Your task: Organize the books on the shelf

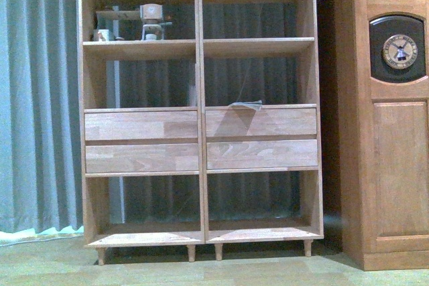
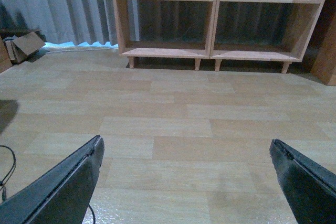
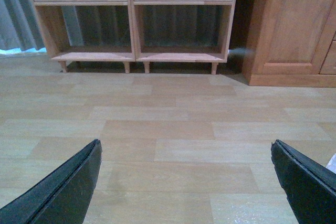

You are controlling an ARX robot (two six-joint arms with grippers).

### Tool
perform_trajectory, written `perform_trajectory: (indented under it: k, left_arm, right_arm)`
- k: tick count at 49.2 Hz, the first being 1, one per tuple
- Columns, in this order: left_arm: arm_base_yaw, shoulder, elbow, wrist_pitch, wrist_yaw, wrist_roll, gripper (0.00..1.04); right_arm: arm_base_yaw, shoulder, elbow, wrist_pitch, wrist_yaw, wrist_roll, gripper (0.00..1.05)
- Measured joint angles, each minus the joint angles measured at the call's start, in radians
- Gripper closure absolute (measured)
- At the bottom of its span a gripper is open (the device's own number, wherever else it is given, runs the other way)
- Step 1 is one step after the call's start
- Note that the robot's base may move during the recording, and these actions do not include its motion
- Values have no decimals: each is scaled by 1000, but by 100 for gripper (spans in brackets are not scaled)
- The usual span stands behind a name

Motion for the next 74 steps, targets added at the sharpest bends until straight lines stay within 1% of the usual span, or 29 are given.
perform_trajectory:
  k: [74]
  left_arm:
    - [0, 0, 0, 0, 0, 0, 7]
  right_arm:
    - [0, 0, 0, 0, 0, 0, 7]
